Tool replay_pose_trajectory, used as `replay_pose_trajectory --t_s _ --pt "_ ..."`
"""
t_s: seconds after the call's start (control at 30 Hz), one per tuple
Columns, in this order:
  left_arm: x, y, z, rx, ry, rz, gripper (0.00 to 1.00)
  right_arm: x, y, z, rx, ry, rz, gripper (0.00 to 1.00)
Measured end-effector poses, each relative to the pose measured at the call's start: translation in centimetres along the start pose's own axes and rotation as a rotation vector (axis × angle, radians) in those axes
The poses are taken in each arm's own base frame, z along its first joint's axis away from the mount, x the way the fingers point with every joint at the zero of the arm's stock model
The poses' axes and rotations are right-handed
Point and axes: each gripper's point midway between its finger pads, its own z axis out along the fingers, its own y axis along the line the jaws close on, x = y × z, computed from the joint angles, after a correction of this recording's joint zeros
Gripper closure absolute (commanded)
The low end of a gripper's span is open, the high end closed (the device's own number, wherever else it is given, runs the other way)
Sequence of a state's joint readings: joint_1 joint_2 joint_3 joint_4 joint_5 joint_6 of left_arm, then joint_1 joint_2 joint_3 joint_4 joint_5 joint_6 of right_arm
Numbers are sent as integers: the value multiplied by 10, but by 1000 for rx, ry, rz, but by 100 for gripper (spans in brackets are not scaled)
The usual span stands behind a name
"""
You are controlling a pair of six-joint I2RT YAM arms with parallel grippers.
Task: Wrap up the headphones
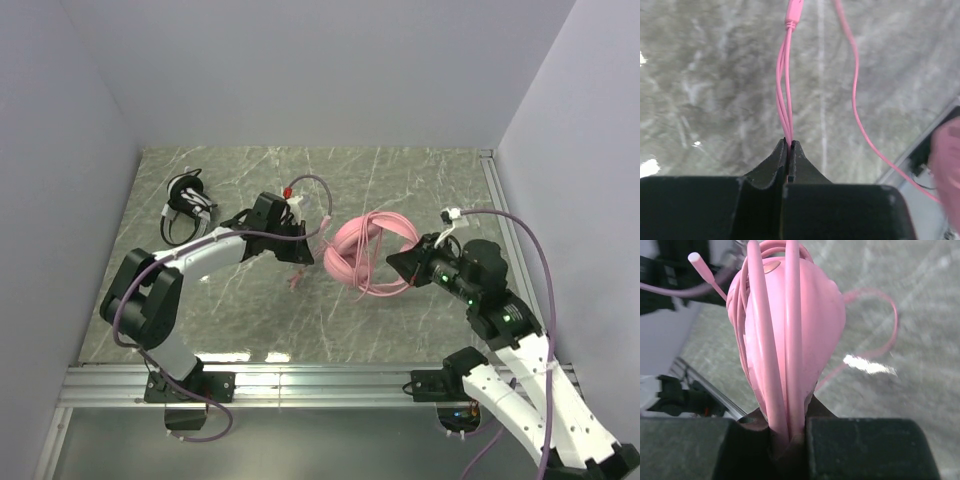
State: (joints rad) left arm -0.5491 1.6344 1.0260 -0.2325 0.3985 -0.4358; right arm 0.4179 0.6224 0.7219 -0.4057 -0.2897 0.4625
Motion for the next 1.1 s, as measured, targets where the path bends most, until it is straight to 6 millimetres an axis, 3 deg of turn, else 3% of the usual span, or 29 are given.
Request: replay_pose_trajectory --t_s 0.2,0.33,0.43,0.6,0.8,0.93,1.1 --pt "-2 -19 -14 73 -13 4 100 -22 49 -13 -239 -76 -29 100" --pt "-4 -26 -20 88 -10 -1 100 -18 75 -12 -385 -18 -8 100" --pt "-17 -33 -27 87 -20 3 100 -5 83 -11 -438 49 8 100" --pt "-76 -53 -51 93 -143 35 100 14 95 -19 -493 124 -3 100" --pt "-150 -62 -88 77 -303 50 100 45 98 -23 -510 229 -19 100" --pt "-181 -78 -110 80 -372 73 100 75 92 -15 -475 313 -19 100" --pt "-199 -85 -133 46 -429 80 100 97 72 -9 -388 364 -7 100"
